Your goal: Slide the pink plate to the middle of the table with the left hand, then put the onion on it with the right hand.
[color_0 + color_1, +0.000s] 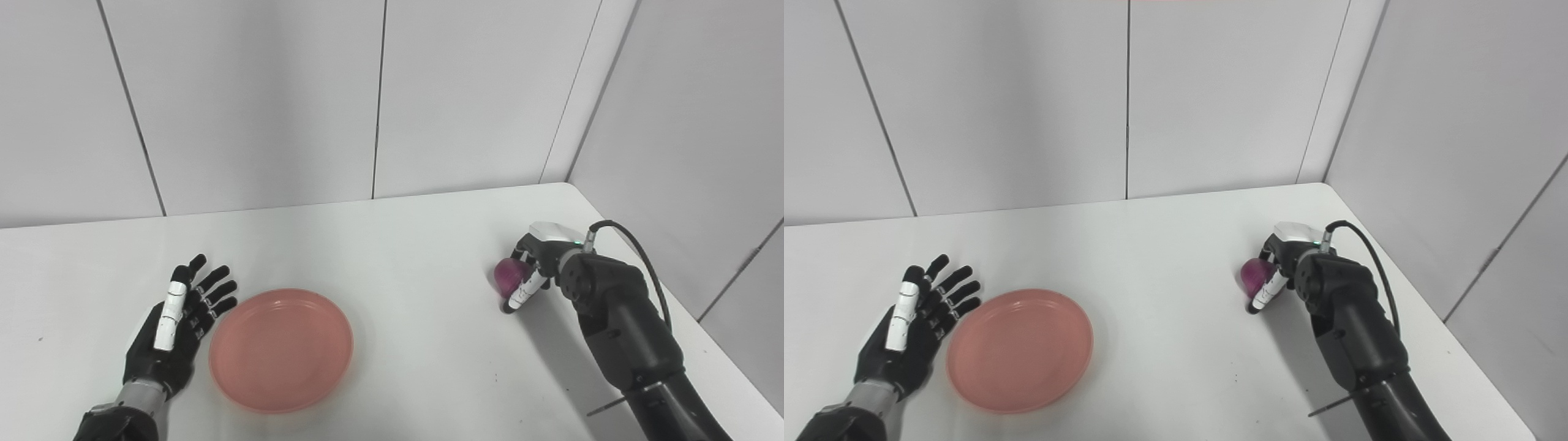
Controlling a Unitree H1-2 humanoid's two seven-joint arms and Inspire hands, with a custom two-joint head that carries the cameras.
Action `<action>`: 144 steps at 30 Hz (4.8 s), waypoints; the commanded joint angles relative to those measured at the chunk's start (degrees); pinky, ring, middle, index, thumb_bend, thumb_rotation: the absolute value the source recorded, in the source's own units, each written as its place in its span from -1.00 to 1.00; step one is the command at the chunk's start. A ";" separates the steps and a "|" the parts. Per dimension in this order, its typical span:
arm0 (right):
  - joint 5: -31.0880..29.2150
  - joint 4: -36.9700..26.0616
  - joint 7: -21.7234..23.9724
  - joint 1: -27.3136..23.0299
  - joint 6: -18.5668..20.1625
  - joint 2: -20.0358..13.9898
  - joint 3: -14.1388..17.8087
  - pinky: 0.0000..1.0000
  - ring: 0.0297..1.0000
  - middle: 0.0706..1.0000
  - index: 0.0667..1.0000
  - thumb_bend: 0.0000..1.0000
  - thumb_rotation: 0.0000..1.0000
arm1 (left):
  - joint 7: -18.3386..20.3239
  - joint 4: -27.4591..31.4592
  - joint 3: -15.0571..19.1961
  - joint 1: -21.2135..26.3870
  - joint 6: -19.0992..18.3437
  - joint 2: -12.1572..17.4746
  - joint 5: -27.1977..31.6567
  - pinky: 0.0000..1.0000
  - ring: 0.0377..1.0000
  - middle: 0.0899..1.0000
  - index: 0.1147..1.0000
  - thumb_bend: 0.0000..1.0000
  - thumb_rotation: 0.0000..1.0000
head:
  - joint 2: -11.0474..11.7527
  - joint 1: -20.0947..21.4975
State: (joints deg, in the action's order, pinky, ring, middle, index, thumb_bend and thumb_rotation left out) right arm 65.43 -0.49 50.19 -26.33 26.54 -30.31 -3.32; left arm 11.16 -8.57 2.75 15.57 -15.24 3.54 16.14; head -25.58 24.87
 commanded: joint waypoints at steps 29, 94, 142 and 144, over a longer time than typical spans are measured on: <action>-2.57 -17.46 6.15 -13.65 -3.21 3.78 -10.27 -0.41 -0.26 -0.06 0.27 0.63 -0.63 | -3.52 1.68 -2.88 -2.73 -4.27 -3.13 -3.25 0.65 0.70 0.77 0.95 0.72 0.71 | -2.65 -14.96; -3.71 -4.92 1.38 -13.59 -7.86 16.53 -30.17 -0.47 -0.33 -0.16 0.26 0.67 -0.67 | -7.26 2.83 -4.46 -3.19 -4.46 -8.77 -5.76 0.80 0.77 0.81 1.00 0.66 0.78 | -3.98 -29.23; -32.86 -10.94 -26.72 -0.42 -12.84 17.21 -1.12 0.58 0.86 0.92 0.92 0.87 0.92 | -6.77 2.35 -3.98 -2.44 -4.29 -7.87 -5.46 0.81 0.78 0.83 1.00 0.73 0.74 | -3.94 -26.16; -35.85 -8.79 -30.27 1.32 -14.17 18.96 0.28 0.64 0.86 0.92 0.91 0.85 0.91 | -6.81 2.33 -3.92 -2.55 -3.70 -7.87 -5.54 0.79 0.76 0.81 0.99 0.73 0.73 | -3.94 -25.84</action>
State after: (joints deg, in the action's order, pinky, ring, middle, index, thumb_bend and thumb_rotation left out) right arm 31.62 -8.40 23.26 -22.88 16.01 -11.81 -3.84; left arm 4.86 -4.71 -1.48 14.04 -16.83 -4.65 10.97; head -29.44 -0.97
